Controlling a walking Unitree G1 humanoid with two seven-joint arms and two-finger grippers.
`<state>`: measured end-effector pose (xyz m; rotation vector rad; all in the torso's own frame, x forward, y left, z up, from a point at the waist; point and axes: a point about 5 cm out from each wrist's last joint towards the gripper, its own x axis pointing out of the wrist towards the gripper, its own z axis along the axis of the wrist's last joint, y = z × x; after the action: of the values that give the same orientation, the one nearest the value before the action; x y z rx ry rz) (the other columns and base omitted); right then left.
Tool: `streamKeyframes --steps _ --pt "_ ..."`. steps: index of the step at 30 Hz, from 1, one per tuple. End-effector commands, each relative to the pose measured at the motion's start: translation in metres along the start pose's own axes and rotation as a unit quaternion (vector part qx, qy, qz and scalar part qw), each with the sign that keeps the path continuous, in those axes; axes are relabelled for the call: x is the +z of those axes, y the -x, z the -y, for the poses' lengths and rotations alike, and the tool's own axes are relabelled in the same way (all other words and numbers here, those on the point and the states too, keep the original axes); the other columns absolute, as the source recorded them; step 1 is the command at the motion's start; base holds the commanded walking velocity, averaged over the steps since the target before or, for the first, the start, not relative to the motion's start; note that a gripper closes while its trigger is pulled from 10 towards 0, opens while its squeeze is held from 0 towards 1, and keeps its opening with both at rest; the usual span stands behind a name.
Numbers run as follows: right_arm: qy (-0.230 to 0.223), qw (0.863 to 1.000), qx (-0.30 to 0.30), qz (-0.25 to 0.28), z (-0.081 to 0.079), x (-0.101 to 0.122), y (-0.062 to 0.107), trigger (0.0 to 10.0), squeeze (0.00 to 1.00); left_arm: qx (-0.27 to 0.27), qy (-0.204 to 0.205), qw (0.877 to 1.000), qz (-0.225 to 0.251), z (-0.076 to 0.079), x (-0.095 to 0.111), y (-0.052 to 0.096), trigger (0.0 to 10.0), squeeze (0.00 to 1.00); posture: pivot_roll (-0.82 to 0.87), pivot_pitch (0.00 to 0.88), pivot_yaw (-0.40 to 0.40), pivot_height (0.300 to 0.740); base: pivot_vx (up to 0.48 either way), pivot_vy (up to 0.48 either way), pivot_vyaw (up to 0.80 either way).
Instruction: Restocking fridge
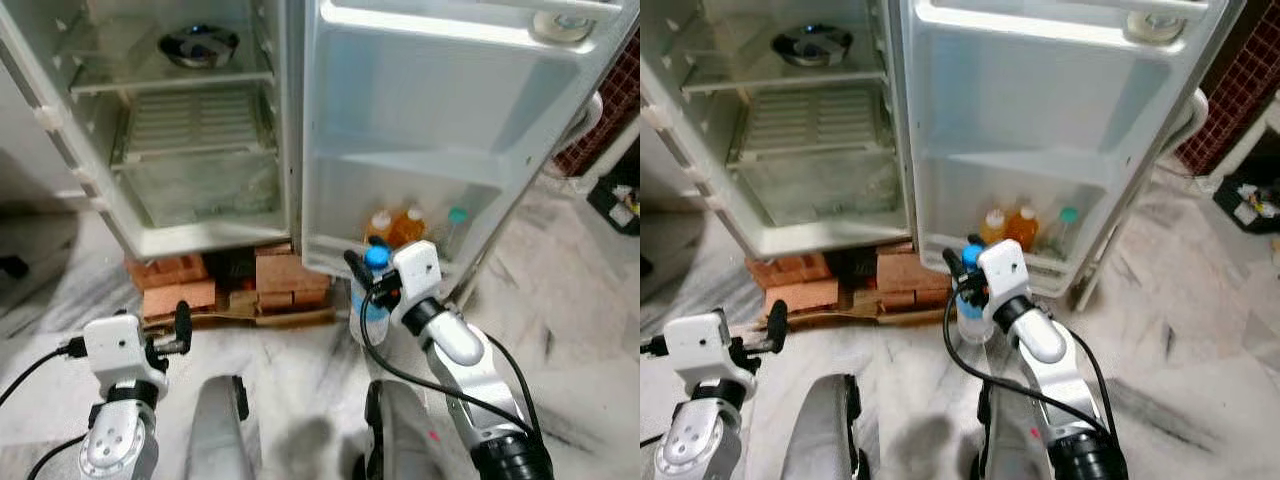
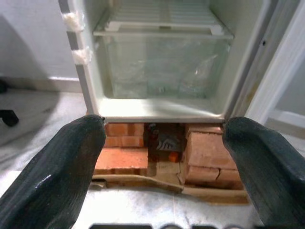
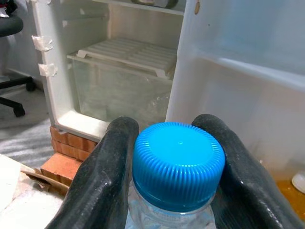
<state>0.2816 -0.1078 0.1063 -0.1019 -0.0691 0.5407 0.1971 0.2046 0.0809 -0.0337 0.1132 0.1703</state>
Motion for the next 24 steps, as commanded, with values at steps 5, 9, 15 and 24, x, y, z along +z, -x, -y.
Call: streamKeyframes --steps 5,9,15,24 --pt "0.018 0.999 0.021 0.027 -0.0021 0.0096 -0.0035 10.0 0.0 -0.01 -0.001 1.0 0.002 0.0001 -0.001 0.0003 10.0 0.0 0.05 0.092 -0.042 0.592 0.154 0.0 0.0" --pt "0.016 0.999 0.02 0.027 -0.0017 0.0098 -0.0042 10.0 0.0 -0.013 0.0 1.0 0.004 0.0007 -0.0011 -0.0003 10.0 0.0 0.05 0.089 -0.044 0.592 0.294 0.0 0.0" --pt "0.016 0.999 0.021 0.028 -0.0011 0.0101 -0.0051 10.0 0.0 -0.016 0.0 1.0 0.006 0.0021 -0.0008 -0.0014 10.0 0.0 0.05 0.086 -0.046 0.592 0.321 0.0 0.0" --pt "0.024 0.998 0.043 0.038 -0.0056 0.0125 -0.0056 10.0 0.0 -0.02 0.0 1.0 0.009 0.0061 0.0004 -0.0032 10.0 0.0 0.05 0.085 -0.046 0.592 0.34 0.0 0.1"
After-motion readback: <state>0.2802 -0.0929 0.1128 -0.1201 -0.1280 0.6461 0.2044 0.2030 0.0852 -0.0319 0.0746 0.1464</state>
